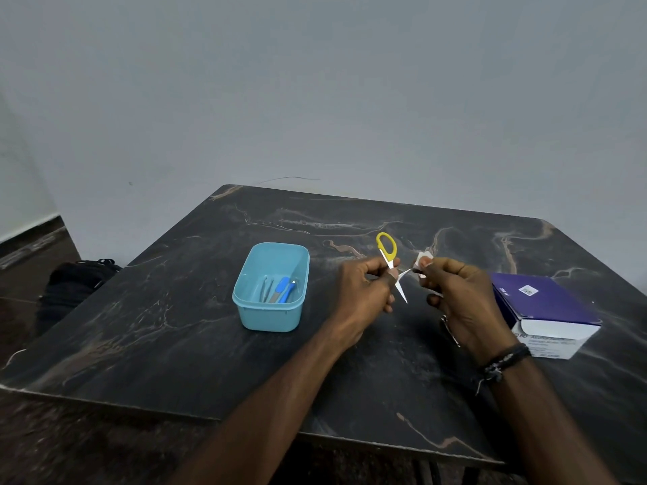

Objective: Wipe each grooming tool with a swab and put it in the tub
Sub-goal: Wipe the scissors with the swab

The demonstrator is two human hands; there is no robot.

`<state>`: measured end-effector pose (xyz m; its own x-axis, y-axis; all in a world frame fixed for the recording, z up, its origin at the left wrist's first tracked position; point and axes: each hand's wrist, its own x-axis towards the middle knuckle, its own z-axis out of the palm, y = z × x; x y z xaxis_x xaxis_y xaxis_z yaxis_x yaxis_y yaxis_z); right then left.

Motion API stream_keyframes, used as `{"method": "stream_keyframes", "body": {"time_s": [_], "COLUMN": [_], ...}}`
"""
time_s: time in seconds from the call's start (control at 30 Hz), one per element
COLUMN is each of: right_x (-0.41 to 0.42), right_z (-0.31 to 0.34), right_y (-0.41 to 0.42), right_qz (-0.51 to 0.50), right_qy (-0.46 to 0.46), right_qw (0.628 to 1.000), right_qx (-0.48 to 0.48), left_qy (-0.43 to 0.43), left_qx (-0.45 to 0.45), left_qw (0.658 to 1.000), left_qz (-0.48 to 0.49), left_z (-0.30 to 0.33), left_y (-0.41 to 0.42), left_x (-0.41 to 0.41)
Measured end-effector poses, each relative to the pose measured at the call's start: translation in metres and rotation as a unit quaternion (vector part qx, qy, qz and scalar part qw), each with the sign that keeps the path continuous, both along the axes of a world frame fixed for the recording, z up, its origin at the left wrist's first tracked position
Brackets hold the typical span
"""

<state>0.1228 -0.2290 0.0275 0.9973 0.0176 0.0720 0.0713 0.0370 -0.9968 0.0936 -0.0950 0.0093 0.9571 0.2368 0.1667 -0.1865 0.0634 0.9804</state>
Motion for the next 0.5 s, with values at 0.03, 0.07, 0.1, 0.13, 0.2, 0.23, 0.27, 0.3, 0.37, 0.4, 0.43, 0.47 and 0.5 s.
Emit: {"method": "stream_keyframes", "body": {"time_s": [0.03, 0.07, 0.1, 0.13, 0.2, 0.23, 0.27, 0.3, 0.37, 0.4, 0.43, 0.47, 0.5], "right_x": [0.0, 0.0, -0.001, -0.002, -0.003, -0.004, -0.005, -0.005, -0.005, -0.005, -0.005, -0.004, -0.003], "right_z": [0.001, 0.001, 0.001, 0.001, 0.001, 0.001, 0.002, 0.002, 0.002, 0.003, 0.003, 0.003, 0.003], "right_y": [-0.001, -0.002, -0.002, -0.002, -0.001, -0.001, 0.0, 0.0, 0.0, 0.0, 0.0, 0.0, -0.001], "right_qz": [0.003, 0.011, 0.021, 0.029, 0.04, 0.041, 0.037, 0.032, 0.016, 0.009, 0.001, -0.007, -0.013], "right_qy": [0.003, 0.007, 0.011, 0.014, 0.009, 0.004, -0.002, -0.009, -0.019, -0.021, -0.022, -0.022, -0.022], "right_qw": [1.0, 1.0, 0.999, 0.999, 0.997, 0.996, 0.996, 0.996, 0.997, 0.998, 0.999, 1.0, 1.0], "right_qx": [-0.004, -0.013, -0.024, -0.037, -0.063, -0.075, -0.081, -0.083, -0.066, -0.05, -0.033, -0.017, -0.001], "left_qy": [0.001, 0.004, 0.008, 0.012, 0.018, 0.02, 0.021, 0.025, 0.039, 0.045, 0.047, 0.05, 0.052], "left_qx": [0.004, 0.007, 0.012, 0.016, 0.016, 0.012, 0.004, -0.009, -0.055, -0.084, -0.111, -0.135, -0.154], "left_qw": [1.0, 1.0, 1.0, 0.999, 0.999, 0.999, 0.999, 0.999, 0.996, 0.993, 0.99, 0.986, 0.982], "left_qz": [-0.006, -0.012, -0.017, -0.025, -0.037, -0.04, -0.041, -0.043, -0.053, -0.064, -0.074, -0.087, -0.102], "left_z": [0.0, 0.001, 0.002, 0.003, 0.004, 0.005, 0.006, 0.007, 0.009, 0.011, 0.012, 0.013, 0.014], "left_y": [0.001, 0.001, 0.002, 0.003, 0.003, 0.004, 0.004, 0.004, 0.006, 0.007, 0.008, 0.01, 0.011], "left_x": [0.0, -0.001, -0.002, -0.003, -0.004, -0.004, -0.004, -0.004, -0.005, -0.006, -0.006, -0.006, -0.006]}}
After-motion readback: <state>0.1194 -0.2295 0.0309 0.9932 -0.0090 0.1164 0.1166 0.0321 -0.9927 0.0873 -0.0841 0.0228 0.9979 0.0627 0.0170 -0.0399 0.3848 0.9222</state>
